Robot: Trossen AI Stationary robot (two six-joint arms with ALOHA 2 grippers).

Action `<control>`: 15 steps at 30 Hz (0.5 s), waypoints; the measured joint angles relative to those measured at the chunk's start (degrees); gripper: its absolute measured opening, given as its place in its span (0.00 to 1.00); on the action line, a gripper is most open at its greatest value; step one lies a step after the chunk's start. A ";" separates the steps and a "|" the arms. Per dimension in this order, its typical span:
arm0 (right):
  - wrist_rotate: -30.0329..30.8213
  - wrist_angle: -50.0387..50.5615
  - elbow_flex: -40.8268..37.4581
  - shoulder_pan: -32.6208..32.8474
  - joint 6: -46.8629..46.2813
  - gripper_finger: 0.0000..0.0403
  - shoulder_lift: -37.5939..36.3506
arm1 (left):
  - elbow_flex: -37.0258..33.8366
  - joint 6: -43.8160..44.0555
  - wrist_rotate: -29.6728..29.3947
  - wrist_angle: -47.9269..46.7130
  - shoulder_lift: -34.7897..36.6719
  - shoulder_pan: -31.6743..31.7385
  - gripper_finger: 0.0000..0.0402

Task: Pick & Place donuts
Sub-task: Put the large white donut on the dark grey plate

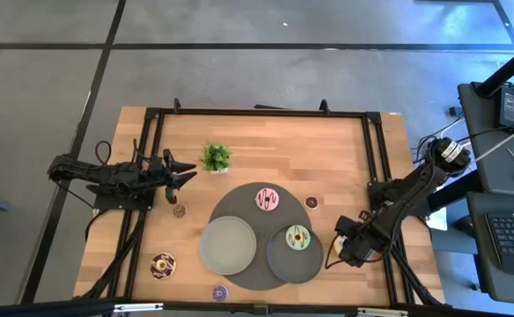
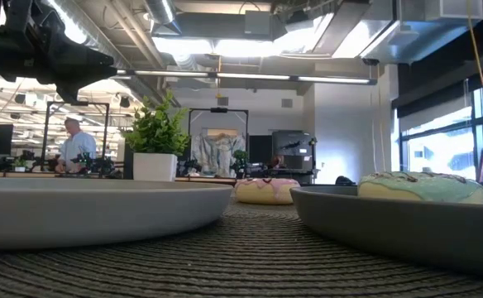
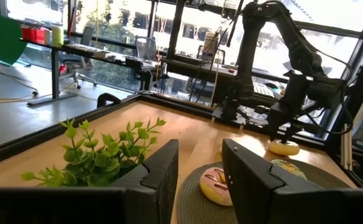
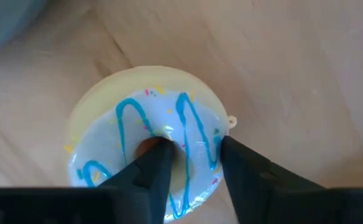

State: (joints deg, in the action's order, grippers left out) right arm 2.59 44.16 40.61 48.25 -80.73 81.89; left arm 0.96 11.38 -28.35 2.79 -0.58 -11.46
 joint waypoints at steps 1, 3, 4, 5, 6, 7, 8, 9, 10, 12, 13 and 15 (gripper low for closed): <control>-0.04 0.02 -0.01 0.00 0.02 0.29 0.00 | 0.01 0.00 -0.09 0.00 0.00 -0.01 0.30; -0.14 0.09 0.00 0.00 0.02 0.23 0.00 | 0.01 -0.05 -0.11 0.00 0.00 -0.01 0.30; -0.28 0.17 -0.01 0.00 0.04 0.20 0.00 | 0.01 -0.07 -0.12 0.01 0.00 -0.02 0.30; -0.52 0.33 0.00 0.00 0.07 0.17 0.00 | 0.01 -0.11 -0.12 0.01 0.00 -0.01 0.30; -0.71 0.54 0.01 -0.02 0.07 0.14 0.00 | 0.01 -0.15 -0.17 0.01 0.00 -0.02 0.30; -0.93 0.69 0.01 -0.02 0.09 0.11 -0.01 | 0.01 -0.17 -0.20 0.02 0.00 0.00 0.30; -1.04 0.72 0.01 -0.02 0.09 0.08 -0.02 | 0.01 -0.17 -0.22 0.01 0.00 -0.01 0.30; -1.07 0.85 0.16 -0.02 0.11 0.06 -0.02 | 0.01 -0.17 -0.25 0.00 0.00 -0.02 0.30; -1.17 1.16 0.56 -0.02 0.16 0.04 0.00 | 0.01 -0.17 -0.26 0.01 0.00 0.00 0.30; -1.42 1.35 1.83 -0.02 0.15 0.02 0.00 | 0.00 -0.17 -0.29 0.01 0.00 -0.02 0.30; -1.05 1.30 2.80 -0.16 0.17 0.02 0.00 | 0.00 -0.17 -0.30 0.00 0.00 -0.02 0.30; 0.69 1.10 4.98 -0.61 0.19 0.03 0.00 | 0.01 -0.17 -0.54 0.01 0.00 -0.01 0.30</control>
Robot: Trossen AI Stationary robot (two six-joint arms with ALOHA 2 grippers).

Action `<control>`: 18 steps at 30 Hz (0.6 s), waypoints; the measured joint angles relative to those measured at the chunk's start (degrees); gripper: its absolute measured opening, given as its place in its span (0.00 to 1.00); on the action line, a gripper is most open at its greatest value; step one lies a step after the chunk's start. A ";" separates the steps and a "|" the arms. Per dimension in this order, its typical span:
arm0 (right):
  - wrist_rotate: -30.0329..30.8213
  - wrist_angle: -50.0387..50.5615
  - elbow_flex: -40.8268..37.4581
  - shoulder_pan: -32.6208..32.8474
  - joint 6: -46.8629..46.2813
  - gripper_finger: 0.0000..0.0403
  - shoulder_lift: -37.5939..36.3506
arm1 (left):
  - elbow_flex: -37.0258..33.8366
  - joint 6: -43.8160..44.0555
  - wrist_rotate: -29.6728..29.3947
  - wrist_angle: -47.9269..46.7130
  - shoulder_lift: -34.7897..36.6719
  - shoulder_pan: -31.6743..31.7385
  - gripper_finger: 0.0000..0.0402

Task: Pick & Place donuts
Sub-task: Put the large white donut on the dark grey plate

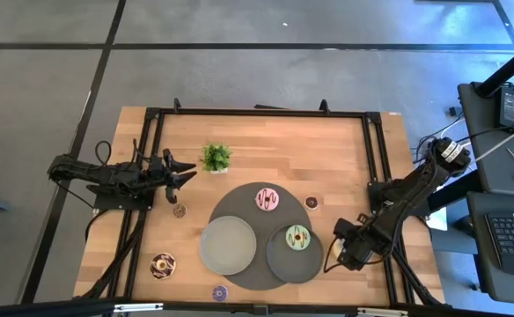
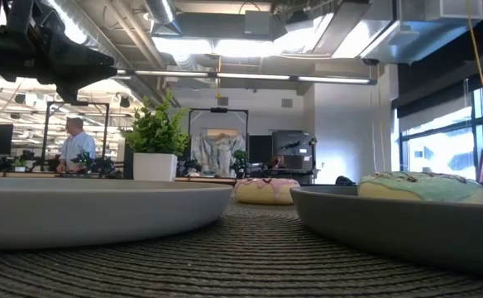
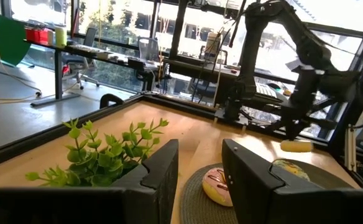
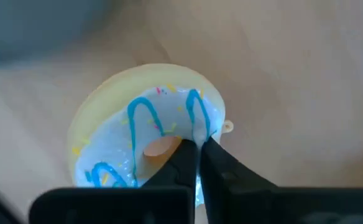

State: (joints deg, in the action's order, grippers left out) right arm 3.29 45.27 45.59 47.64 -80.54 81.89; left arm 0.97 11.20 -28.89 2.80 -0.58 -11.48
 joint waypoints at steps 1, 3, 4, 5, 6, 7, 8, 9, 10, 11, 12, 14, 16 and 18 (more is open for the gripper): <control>1.17 0.14 1.16 -0.33 0.09 0.04 0.00 | -0.02 0.00 -0.04 0.01 0.00 0.01 0.30; 3.52 0.32 3.88 -0.95 2.06 0.04 0.11 | -0.01 0.00 -0.06 0.01 0.00 0.00 0.30; 4.76 0.32 5.32 -1.26 3.73 0.04 0.27 | -0.02 0.00 -0.08 -0.01 0.00 -0.01 0.30; 6.02 0.32 6.82 -1.69 5.77 0.04 0.57 | -0.02 0.00 -0.06 -0.01 0.00 0.01 0.30; 7.12 0.28 8.19 -2.13 7.85 0.03 1.04 | 0.00 0.00 -0.07 0.01 0.00 -0.01 0.30; 7.91 0.33 9.63 -2.60 10.03 0.03 1.66 | 0.00 0.00 -0.07 0.01 0.00 -0.01 0.30; 8.81 0.32 11.22 -3.14 12.39 0.03 2.58 | -0.02 0.00 -0.08 0.01 0.00 0.00 0.30; 9.71 0.29 12.71 -3.64 14.95 0.03 3.62 | 0.00 0.00 -0.06 0.01 0.00 -0.01 0.30; 10.37 0.31 14.17 -4.14 17.43 0.03 4.86 | 0.00 0.00 -0.07 0.00 0.00 0.01 0.30; 10.66 0.36 15.76 -4.66 19.97 0.03 6.43 | -0.01 0.00 -0.07 0.00 0.00 0.01 0.30; 10.71 0.32 17.30 -5.19 22.48 0.03 8.19 | 0.00 0.00 -0.06 0.01 0.00 0.01 0.30; 10.65 0.62 20.50 -6.06 27.40 0.03 12.20 | -0.01 0.00 -0.06 0.00 0.00 -0.01 0.30; 10.59 1.30 23.97 -6.67 31.69 0.03 16.37 | 0.00 0.00 -0.06 0.01 0.00 0.01 0.30; 10.37 3.13 27.58 -6.99 34.68 0.03 20.33 | 0.00 0.01 -0.04 0.01 0.00 -0.01 0.30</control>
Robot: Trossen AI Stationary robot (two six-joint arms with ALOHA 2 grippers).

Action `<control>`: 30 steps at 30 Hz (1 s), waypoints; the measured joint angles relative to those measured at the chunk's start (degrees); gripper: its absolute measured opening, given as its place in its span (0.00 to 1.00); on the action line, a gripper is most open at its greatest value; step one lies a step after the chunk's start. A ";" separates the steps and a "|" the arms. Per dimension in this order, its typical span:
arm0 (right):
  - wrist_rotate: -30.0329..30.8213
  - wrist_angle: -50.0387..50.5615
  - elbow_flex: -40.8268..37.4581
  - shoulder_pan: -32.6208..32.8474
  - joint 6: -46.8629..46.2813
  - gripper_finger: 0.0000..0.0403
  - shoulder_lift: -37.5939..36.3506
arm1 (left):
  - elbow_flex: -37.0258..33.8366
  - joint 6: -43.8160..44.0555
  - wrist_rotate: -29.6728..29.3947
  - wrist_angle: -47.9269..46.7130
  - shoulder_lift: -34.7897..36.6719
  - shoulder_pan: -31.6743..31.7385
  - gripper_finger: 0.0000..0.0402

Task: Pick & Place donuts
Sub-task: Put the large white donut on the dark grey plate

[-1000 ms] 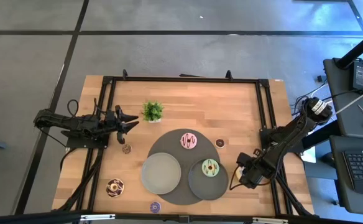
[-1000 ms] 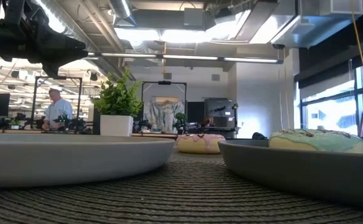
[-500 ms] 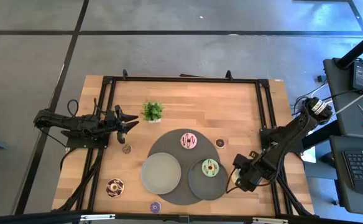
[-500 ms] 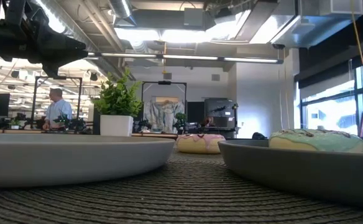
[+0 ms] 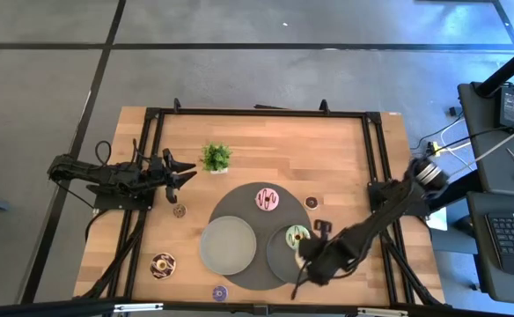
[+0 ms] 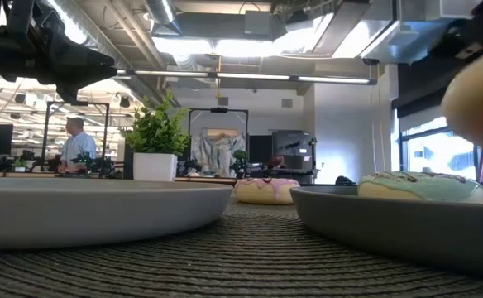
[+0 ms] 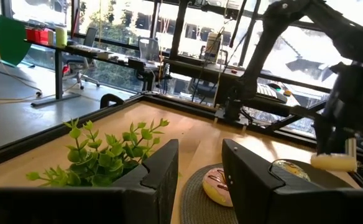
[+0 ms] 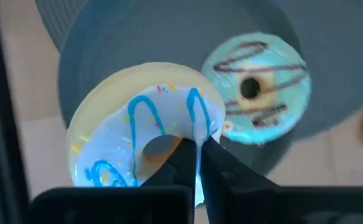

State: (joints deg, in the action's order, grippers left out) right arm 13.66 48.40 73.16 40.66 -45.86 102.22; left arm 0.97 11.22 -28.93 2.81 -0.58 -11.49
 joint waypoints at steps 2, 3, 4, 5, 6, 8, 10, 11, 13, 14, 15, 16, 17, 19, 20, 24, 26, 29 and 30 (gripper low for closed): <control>-0.05 2.19 3.59 -0.08 1.81 0.03 3.58 | -0.01 0.01 0.00 0.00 0.00 0.02 0.30; -0.08 3.13 5.47 -0.06 2.66 0.03 5.09 | -0.02 0.01 0.00 0.00 0.00 0.02 0.30; -0.10 4.00 7.07 -0.06 3.06 0.03 6.29 | 0.00 0.01 0.00 0.00 0.00 0.00 0.30; -0.10 5.09 8.81 -0.06 3.73 0.03 7.53 | 0.00 0.01 0.00 -0.01 0.00 0.01 0.30; -0.10 6.01 10.25 -0.04 4.24 0.03 8.62 | -0.02 0.01 0.00 -0.02 0.00 0.02 0.30; -0.14 8.03 12.54 -0.04 5.57 0.03 10.63 | 0.00 0.01 0.00 0.00 0.00 0.01 0.30; -0.16 9.56 13.88 -0.04 6.66 0.03 11.99 | 0.00 0.01 0.00 -0.01 0.00 0.01 0.30; -0.18 10.45 14.06 -0.04 7.04 0.03 12.48 | 0.00 0.01 0.00 0.00 0.00 0.01 0.30; -0.21 12.42 13.87 -0.04 6.94 0.03 13.06 | -0.01 0.01 0.02 0.00 0.00 0.00 0.30; -0.27 13.72 13.74 -0.03 6.25 0.03 13.27 | 0.00 0.02 0.02 0.00 0.00 0.01 0.30; -0.29 14.83 13.67 0.01 5.50 0.03 13.43 | 0.00 0.05 0.02 0.00 0.00 0.00 0.30; -0.31 15.52 13.67 0.01 4.89 0.03 13.48 | 0.00 0.05 0.04 -0.01 0.00 0.01 0.30; -0.30 15.92 13.67 0.01 4.28 0.03 13.48 | 0.00 0.05 0.03 -0.01 0.00 0.01 0.30; -0.36 15.92 13.67 0.01 4.11 0.03 13.48 | -0.02 0.05 0.04 0.00 0.00 0.02 0.30; -0.86 15.63 13.67 0.01 4.13 0.03 13.48 | -0.02 0.07 0.04 0.00 0.00 0.00 0.30; -3.36 14.83 13.67 0.01 4.11 0.03 13.48 | 0.00 0.07 0.04 0.00 0.00 0.01 0.30; -3.27 14.26 13.67 0.01 4.11 0.04 13.48 | 0.00 0.06 0.04 0.00 0.00 0.01 0.30; -3.21 13.93 13.67 0.01 4.00 0.04 13.48 | -0.01 0.05 0.04 -0.02 0.00 0.00 0.30; -3.24 13.54 13.67 0.01 3.99 0.04 13.48 | 0.00 0.05 0.04 0.00 0.00 0.00 0.30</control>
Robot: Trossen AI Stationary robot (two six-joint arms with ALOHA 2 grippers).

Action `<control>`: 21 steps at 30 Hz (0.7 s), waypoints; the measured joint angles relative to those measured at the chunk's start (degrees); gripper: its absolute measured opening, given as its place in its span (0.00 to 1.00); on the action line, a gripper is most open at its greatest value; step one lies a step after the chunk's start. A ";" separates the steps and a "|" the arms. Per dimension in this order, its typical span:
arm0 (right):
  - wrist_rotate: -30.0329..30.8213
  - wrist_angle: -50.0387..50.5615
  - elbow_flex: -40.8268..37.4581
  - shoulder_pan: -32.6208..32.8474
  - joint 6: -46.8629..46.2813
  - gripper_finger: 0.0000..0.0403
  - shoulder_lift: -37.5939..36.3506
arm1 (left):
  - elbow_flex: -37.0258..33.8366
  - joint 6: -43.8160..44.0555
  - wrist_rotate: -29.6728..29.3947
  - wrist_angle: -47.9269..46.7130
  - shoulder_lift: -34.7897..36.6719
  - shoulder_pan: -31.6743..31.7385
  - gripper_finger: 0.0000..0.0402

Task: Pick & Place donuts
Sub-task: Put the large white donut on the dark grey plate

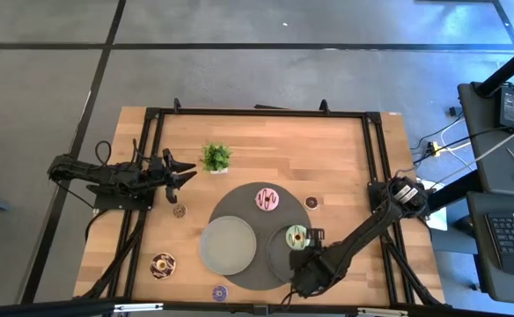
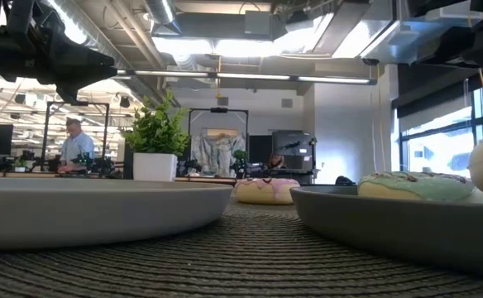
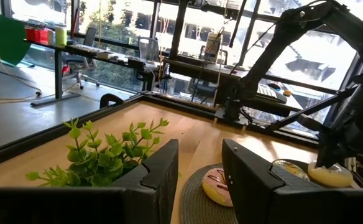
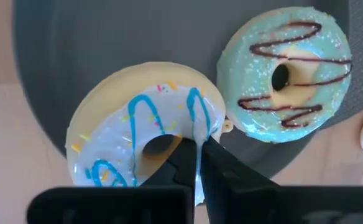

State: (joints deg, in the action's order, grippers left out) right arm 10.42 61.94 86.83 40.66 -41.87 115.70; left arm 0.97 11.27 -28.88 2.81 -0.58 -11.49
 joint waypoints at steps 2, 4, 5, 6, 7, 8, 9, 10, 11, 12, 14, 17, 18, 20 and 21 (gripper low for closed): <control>0.02 -1.02 0.00 0.01 0.27 0.05 0.00 | 0.00 0.00 0.00 0.00 0.00 0.00 0.30; 0.03 -1.52 0.00 0.08 0.70 0.08 0.00 | -0.02 0.00 0.00 0.00 0.00 0.00 0.30; 0.02 -1.52 0.00 0.11 0.93 0.09 0.00 | -0.01 0.00 0.00 0.00 0.00 0.01 0.30; 0.02 -1.52 0.00 0.11 1.25 0.11 0.00 | 0.00 0.00 0.00 0.00 0.00 0.00 0.30; 0.02 -1.49 0.00 0.11 1.47 0.13 0.00 | 0.00 0.00 0.00 -0.02 0.00 0.01 0.30; 0.02 -1.52 0.00 0.11 1.45 0.16 0.00 | 0.00 0.00 0.00 0.00 0.00 0.02 0.30; 0.02 -1.50 0.00 0.11 1.45 0.18 0.00 | -0.01 0.00 0.00 0.00 0.00 0.01 0.30; 0.02 -1.50 -0.01 0.11 1.45 0.21 0.00 | -0.02 0.00 0.00 0.00 0.00 0.02 0.30; 0.02 -1.49 -0.02 0.11 1.47 0.23 0.00 | 0.00 0.00 0.00 0.00 0.00 0.00 0.30; 0.02 -1.49 -0.02 0.11 1.46 0.25 0.00 | 0.00 0.00 0.00 -0.02 0.00 0.02 0.30; 0.04 -1.49 -0.02 0.11 1.47 0.29 0.00 | -0.01 0.00 0.00 -0.01 0.00 0.01 0.30; 0.04 -1.47 -0.02 0.11 1.46 0.33 0.00 | -0.01 0.00 0.00 0.00 0.00 0.02 0.30; 0.04 -1.42 -0.02 0.11 1.45 0.34 0.00 | 0.00 0.00 0.00 -0.01 0.00 0.01 0.30; 0.04 -1.32 -0.02 0.11 1.39 0.35 0.00 | -0.02 0.00 0.00 0.00 0.00 0.00 0.30; 0.04 -1.32 -0.02 0.11 1.23 0.35 0.00 | 0.00 0.00 0.01 -0.01 0.00 0.01 0.30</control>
State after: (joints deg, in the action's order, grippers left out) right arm 10.46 60.62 86.80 40.77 -40.65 115.70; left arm 0.97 11.27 -28.87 2.80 -0.58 -11.48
